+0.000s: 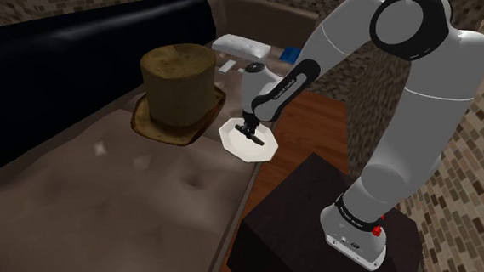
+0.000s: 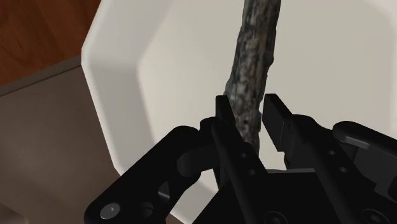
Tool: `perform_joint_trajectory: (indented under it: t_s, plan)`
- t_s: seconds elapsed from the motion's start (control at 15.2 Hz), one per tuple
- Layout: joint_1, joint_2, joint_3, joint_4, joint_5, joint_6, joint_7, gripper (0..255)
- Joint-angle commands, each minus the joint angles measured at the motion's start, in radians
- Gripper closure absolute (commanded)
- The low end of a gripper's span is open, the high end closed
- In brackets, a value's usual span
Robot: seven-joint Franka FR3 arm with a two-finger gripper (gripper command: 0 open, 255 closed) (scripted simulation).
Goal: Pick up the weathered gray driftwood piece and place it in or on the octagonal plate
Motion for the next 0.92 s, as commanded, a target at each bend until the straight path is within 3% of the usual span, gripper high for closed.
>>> perform_joint_trajectory:
  t_s: [0.0,0.4,0.46,0.86]
  plan:
    - [0.001,0.009,-0.004,0.0,-0.008,0.01,0.006,255]
    - [0.001,0.009,-0.004,0.0,-0.008,0.01,0.006,255]
    - [0.001,0.009,-0.004,0.0,-0.008,0.01,0.006,0]
    - [-0.002,-0.023,0.009,-0.004,0.015,-0.018,-0.01,0]
